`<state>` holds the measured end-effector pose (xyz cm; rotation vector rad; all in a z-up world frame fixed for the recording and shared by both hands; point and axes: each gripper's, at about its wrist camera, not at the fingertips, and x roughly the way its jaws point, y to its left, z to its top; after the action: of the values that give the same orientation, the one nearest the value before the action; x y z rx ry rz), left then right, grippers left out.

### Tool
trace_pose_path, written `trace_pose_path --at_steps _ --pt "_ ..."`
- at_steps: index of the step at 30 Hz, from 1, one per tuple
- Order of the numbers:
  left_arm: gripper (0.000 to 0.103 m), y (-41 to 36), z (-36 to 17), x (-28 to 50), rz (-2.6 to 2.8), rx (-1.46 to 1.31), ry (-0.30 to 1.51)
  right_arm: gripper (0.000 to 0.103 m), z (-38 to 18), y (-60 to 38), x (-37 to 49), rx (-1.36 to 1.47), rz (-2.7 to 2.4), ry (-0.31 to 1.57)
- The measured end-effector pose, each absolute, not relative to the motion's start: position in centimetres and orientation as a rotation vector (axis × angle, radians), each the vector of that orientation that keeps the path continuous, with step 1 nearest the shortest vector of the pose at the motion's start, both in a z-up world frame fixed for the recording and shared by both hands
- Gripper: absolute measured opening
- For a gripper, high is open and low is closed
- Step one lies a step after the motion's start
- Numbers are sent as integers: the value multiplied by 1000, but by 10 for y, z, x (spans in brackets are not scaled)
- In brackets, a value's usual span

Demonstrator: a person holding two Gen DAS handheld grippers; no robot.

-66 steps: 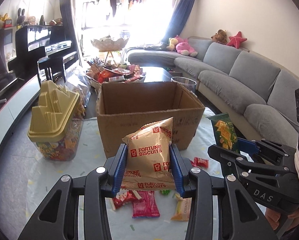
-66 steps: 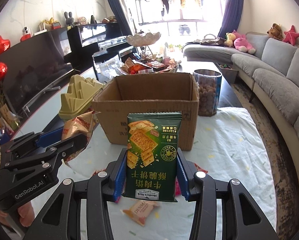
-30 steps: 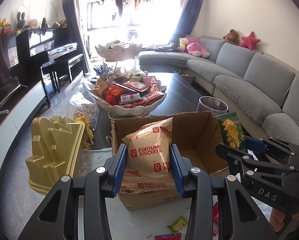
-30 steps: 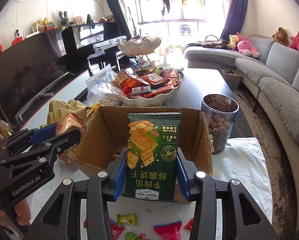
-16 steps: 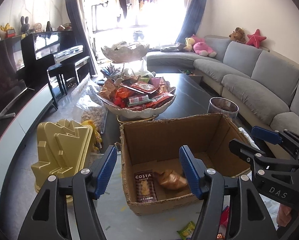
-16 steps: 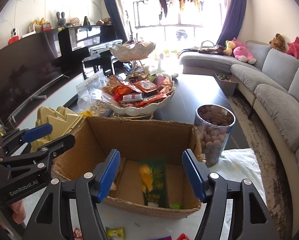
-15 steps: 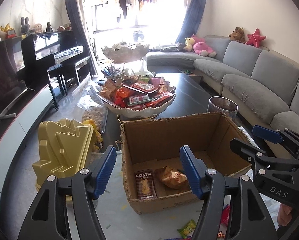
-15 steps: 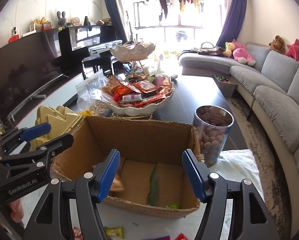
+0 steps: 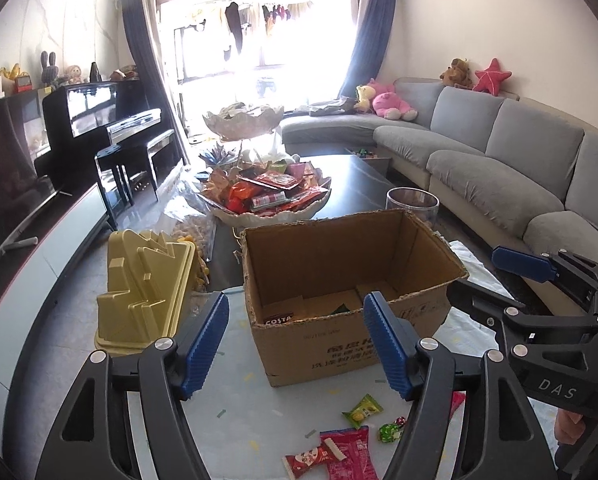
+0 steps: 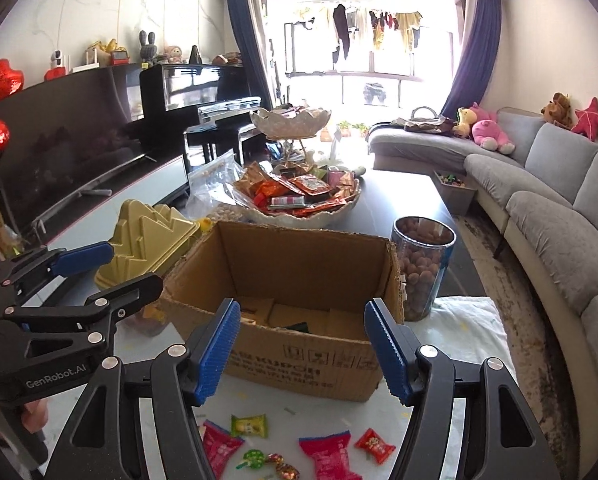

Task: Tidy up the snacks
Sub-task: 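Move both open tools back toward the remaining snacks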

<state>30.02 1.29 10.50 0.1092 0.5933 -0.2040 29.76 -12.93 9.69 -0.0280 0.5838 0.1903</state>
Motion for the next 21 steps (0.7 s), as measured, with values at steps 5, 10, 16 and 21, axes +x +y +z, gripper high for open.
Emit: trace_pose_path --at_steps 5,10,16,21 --pt "70 13 105 272 -227 114 574 66 93 -126 275 -14 208 600" --pt "70 16 99 254 -232 136 573 66 87 -122 255 -32 194 602" --pt "72 25 82 237 -249 126 599 66 78 -116 234 -52 178 610" --pt "72 32 65 230 -254 105 639 66 62 -110 225 -56 185 647"
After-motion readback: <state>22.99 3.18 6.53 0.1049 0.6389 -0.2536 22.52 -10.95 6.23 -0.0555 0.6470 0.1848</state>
